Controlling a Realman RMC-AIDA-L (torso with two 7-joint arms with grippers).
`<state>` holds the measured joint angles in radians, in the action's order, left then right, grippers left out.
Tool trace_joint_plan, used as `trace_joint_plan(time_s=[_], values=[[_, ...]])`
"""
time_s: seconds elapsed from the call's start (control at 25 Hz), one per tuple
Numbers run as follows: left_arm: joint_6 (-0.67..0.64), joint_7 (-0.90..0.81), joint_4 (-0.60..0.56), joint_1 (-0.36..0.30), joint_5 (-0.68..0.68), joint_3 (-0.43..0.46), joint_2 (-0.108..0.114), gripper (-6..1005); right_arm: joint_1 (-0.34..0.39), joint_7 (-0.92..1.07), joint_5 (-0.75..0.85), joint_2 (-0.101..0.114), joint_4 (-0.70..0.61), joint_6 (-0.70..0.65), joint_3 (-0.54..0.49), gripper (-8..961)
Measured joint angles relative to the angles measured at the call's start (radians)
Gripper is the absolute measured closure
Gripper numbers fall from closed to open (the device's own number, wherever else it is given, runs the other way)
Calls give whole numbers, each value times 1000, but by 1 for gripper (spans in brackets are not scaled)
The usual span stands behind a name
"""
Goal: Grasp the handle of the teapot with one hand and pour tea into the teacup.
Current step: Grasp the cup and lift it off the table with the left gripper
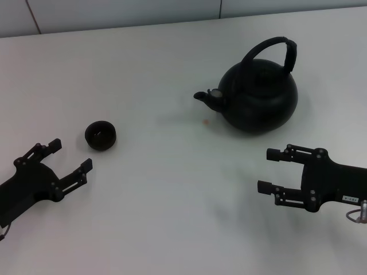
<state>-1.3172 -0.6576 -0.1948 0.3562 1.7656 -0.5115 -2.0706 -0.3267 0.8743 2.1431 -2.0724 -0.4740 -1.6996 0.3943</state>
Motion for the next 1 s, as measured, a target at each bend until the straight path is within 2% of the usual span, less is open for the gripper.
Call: trace_joint_plan(time_s=[0.2, 1.0], values=[[11, 0, 1, 9, 0, 0, -2, 139, 0, 0, -1, 0, 0, 0, 0, 231], [167, 91, 101, 135, -9, 13, -8, 139, 0, 3, -8, 2, 0, 0, 0, 232]])
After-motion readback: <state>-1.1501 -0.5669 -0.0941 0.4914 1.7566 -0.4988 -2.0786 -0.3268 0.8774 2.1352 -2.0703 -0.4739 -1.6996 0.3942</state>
